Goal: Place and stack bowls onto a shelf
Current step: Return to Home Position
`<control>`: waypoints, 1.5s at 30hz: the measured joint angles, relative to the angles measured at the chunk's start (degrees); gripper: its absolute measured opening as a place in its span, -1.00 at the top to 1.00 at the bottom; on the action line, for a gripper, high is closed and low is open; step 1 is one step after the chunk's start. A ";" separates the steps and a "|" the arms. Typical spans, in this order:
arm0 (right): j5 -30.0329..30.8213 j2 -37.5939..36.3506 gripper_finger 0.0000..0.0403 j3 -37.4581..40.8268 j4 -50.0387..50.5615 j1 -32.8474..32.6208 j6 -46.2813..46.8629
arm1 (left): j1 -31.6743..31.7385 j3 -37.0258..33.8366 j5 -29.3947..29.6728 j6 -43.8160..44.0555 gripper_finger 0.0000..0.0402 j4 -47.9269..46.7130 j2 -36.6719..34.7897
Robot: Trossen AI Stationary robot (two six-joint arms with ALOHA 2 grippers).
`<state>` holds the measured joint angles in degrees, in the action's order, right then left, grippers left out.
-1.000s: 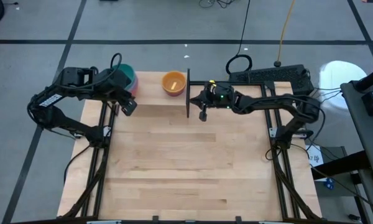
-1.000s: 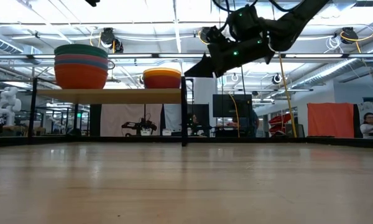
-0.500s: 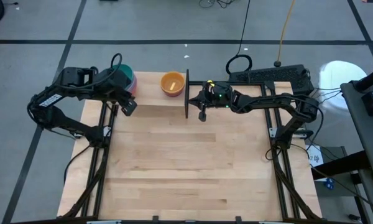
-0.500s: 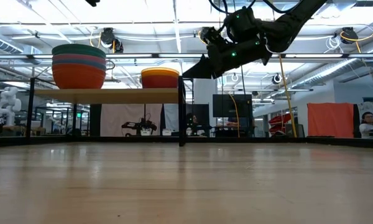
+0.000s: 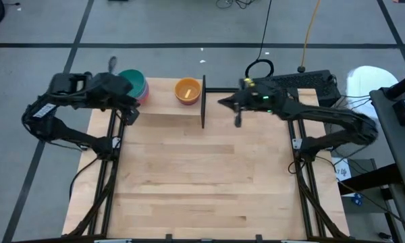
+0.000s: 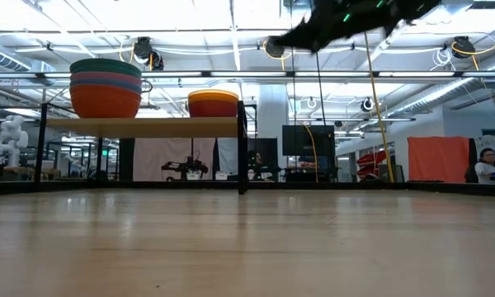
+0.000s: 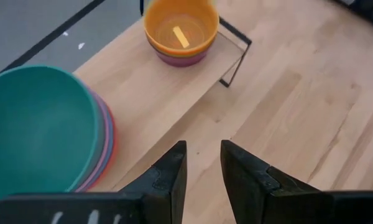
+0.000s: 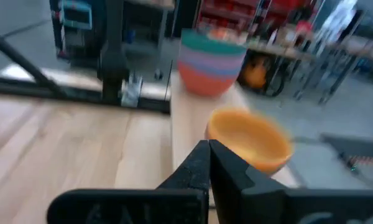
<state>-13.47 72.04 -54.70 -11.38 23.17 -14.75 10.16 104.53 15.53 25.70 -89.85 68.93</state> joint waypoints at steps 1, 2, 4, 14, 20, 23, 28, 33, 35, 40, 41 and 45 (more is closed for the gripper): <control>0.06 -2.69 1.00 -0.02 1.41 0.18 -0.46 | -0.14 -0.02 0.02 0.45 0.48 -0.01 -1.07; 0.08 -5.37 1.00 -0.02 3.17 0.42 -0.82 | -0.26 0.00 0.04 0.87 0.48 0.05 -2.04; 1.32 -9.87 1.00 -0.02 5.71 0.83 -0.88 | -0.65 0.00 0.60 1.62 0.48 -0.01 -4.40; 7.84 -28.38 1.00 0.00 19.64 0.88 -0.97 | -1.36 0.00 1.16 -0.79 0.86 -0.10 -14.57; 7.87 -36.52 1.00 0.02 25.15 0.86 0.84 | -1.36 0.04 1.14 -4.86 0.96 -0.26 -20.53; 8.61 -39.87 1.00 0.02 25.86 0.86 1.99 | -1.36 0.02 1.11 -6.51 0.96 -0.21 -23.04; 14.70 -44.67 1.00 0.02 29.39 0.86 2.10 | -1.36 0.02 1.11 -8.38 0.97 -0.21 -27.51; 19.83 -48.69 1.00 0.04 35.92 0.86 2.09 | -1.17 0.00 1.11 -9.51 0.98 -0.17 -32.00; 21.04 -50.00 1.00 0.04 38.43 0.86 2.11 | -0.77 -0.02 1.14 -9.58 0.97 -0.17 -33.62; 21.23 -52.46 1.00 0.04 42.11 0.86 4.06 | 1.03 -0.77 1.10 -14.56 0.98 -0.13 -36.92; 21.22 -52.96 1.00 0.04 43.33 0.86 3.82 | 1.30 -0.92 1.05 -15.39 0.98 -0.15 -37.63; 21.21 -55.23 1.00 0.07 49.23 0.86 3.87 | 2.34 -1.72 1.06 -17.63 0.96 -0.11 -39.89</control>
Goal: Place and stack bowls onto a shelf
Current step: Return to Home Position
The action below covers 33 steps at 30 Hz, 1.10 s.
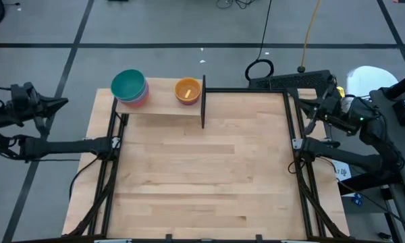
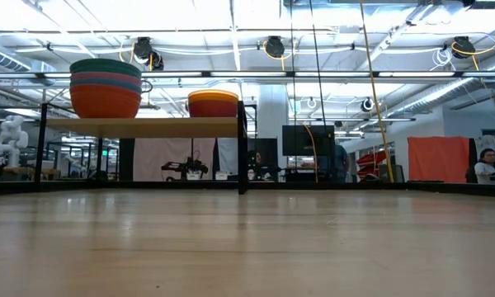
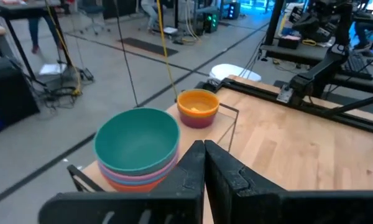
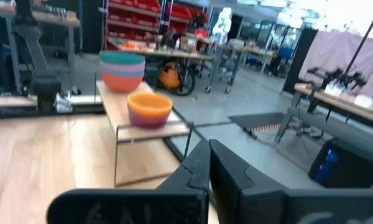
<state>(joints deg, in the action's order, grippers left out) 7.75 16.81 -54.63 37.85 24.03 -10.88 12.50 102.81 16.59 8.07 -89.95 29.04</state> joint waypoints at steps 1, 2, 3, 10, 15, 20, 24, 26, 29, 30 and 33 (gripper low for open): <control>0.00 -0.74 1.00 0.00 1.58 0.00 0.38 | 0.19 -0.36 -0.01 -0.76 0.96 0.01 -0.67; 0.00 -1.51 1.00 0.00 3.20 0.00 1.07 | 0.44 -0.79 -0.01 -1.39 0.97 -0.02 -1.37; 0.00 -2.32 1.00 0.00 4.54 0.00 1.93 | 0.64 -1.19 0.01 -1.68 0.98 -0.01 -2.12; 0.14 -8.84 1.00 0.00 8.57 0.00 5.71 | 1.97 -4.79 0.00 -1.31 0.97 -0.05 -7.74; 0.81 -13.87 1.00 0.01 8.74 0.00 5.93 | 3.02 -7.37 -0.01 -0.60 0.98 -0.09 -11.91; 3.15 -16.66 1.00 0.59 8.89 0.01 5.99 | 4.01 -9.05 -0.01 0.26 0.98 -0.13 -15.88; 2.98 -16.38 1.00 1.16 9.12 0.00 5.28 | 5.16 -9.89 -0.37 0.40 0.97 -0.08 -18.76; 2.85 -16.46 1.00 1.70 10.17 0.00 5.76 | 5.74 -10.32 -0.55 0.51 0.96 -0.03 -20.12; 2.90 -16.56 1.00 2.42 10.91 0.00 6.76 | 6.73 -11.13 -1.64 1.08 0.98 0.00 -22.04; 2.90 -16.56 1.00 2.80 10.70 0.00 7.27 | 7.12 -11.45 -2.06 1.08 0.98 -0.04 -22.73; 2.77 -16.56 1.00 4.76 10.00 0.00 8.27 | 8.18 -12.54 -2.86 0.81 0.96 -0.06 -24.88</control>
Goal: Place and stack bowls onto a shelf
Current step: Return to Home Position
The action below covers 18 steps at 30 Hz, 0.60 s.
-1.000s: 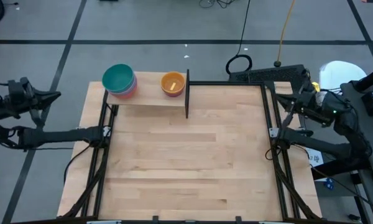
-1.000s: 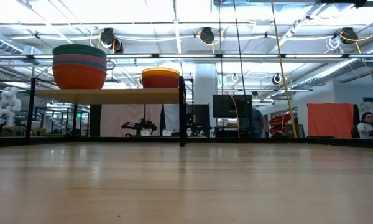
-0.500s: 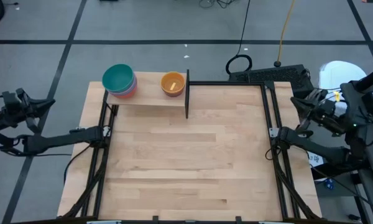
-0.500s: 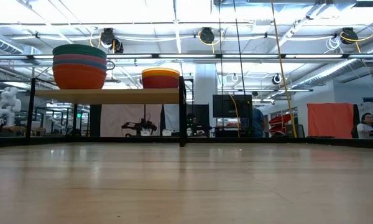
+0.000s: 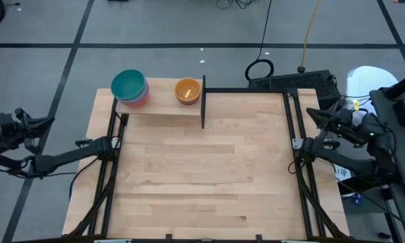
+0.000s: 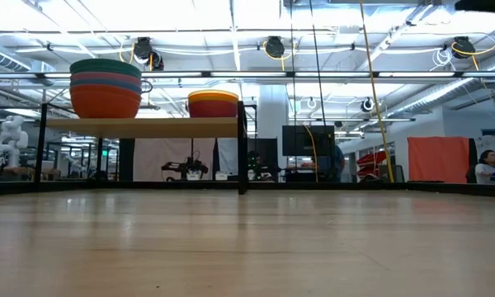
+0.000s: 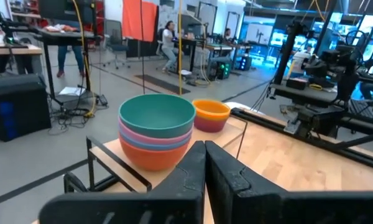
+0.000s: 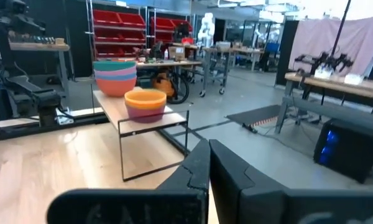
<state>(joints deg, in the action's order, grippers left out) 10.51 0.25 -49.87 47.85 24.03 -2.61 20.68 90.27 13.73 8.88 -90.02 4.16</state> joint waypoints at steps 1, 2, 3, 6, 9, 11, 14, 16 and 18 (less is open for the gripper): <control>-0.01 0.00 1.00 0.74 -0.17 0.00 0.67 | 0.29 -0.41 -0.08 -0.22 0.96 0.02 -0.71; 0.01 0.00 1.00 1.70 -0.58 0.00 1.25 | 0.65 -0.87 -0.20 -0.45 0.95 0.02 -1.57; 0.00 0.00 1.00 2.82 -1.14 0.00 1.64 | 0.95 -1.42 -0.30 -0.78 0.96 0.03 -2.50; -0.04 0.02 1.00 6.11 -3.85 0.00 2.09 | 1.96 -2.66 -0.37 -0.85 0.98 -0.22 -3.80; -0.17 0.02 1.00 9.28 -8.77 0.00 1.92 | 2.65 -2.83 -0.72 -3.47 0.96 0.20 -3.72; -0.23 0.02 1.00 11.48 -12.76 -0.02 1.90 | 2.65 -3.46 -1.18 -5.29 0.94 1.23 -3.77; -1.77 0.00 1.00 15.06 -17.52 -0.02 1.86 | 2.58 -4.81 -1.31 -4.75 0.96 0.97 -3.75; -1.97 0.00 1.00 17.70 -20.60 -0.02 1.88 | 2.61 -5.83 -1.31 -4.71 0.98 1.32 -3.77; -1.96 0.00 1.00 20.23 -24.04 -0.02 1.86 | 2.61 -7.31 -1.28 -4.70 0.97 1.27 -3.77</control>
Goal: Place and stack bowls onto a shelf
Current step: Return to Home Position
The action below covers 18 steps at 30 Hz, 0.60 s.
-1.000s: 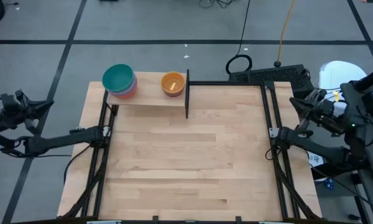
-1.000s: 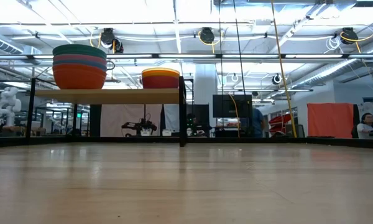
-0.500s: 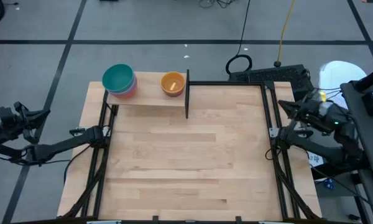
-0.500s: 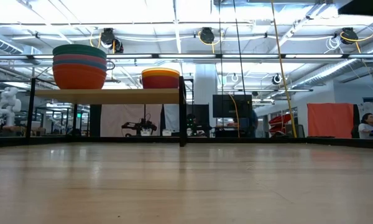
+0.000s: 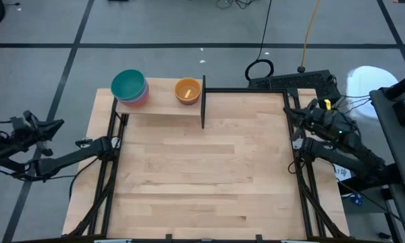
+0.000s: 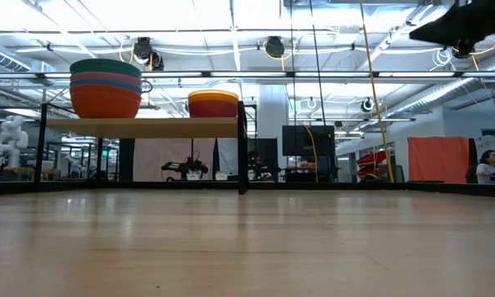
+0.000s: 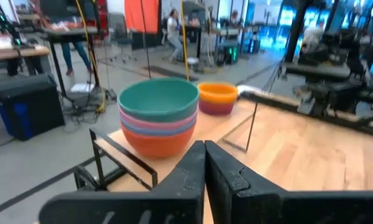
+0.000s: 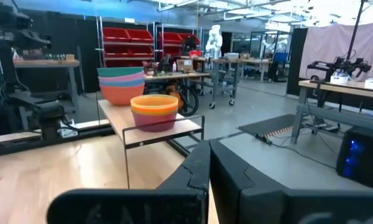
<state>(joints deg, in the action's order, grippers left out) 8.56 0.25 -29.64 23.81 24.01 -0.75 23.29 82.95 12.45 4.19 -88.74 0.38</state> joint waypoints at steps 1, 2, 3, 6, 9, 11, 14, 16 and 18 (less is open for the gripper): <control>0.00 0.00 1.00 1.28 -1.70 0.00 -0.18 | 0.00 -0.79 -0.02 0.08 0.96 -0.07 0.02; -0.05 0.00 1.00 2.60 -3.41 0.00 -0.31 | 0.00 -1.47 -0.02 0.27 0.94 0.29 0.02; -0.47 0.00 1.00 3.86 -5.19 0.00 -0.35 | 0.00 -2.09 0.00 0.31 0.93 0.47 0.00; -1.49 0.02 1.00 7.66 -10.38 0.00 -0.37 | 0.00 -4.41 0.00 0.48 0.95 0.72 0.00; -2.72 0.02 1.00 11.78 -15.64 0.00 -0.69 | 0.00 -6.54 0.01 0.61 0.98 1.31 0.00; -2.86 0.02 1.00 14.92 -19.77 0.00 -0.96 | 0.00 -7.87 0.02 0.48 0.97 2.37 -0.02; -2.87 0.02 1.00 19.50 -26.30 0.00 -2.37 | -0.02 -9.43 0.02 0.37 0.92 3.58 -0.02; -2.86 0.02 1.00 22.43 -30.75 0.00 -3.41 | -0.02 -10.26 0.02 0.37 0.92 3.99 -0.02; -2.86 0.02 1.00 25.17 -35.28 0.00 -3.62 | -0.02 -11.07 0.02 0.36 0.94 4.62 -0.02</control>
<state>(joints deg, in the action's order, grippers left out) 5.69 0.27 -4.47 -11.47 24.01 -4.37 23.27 71.89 12.47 4.54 -84.12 0.36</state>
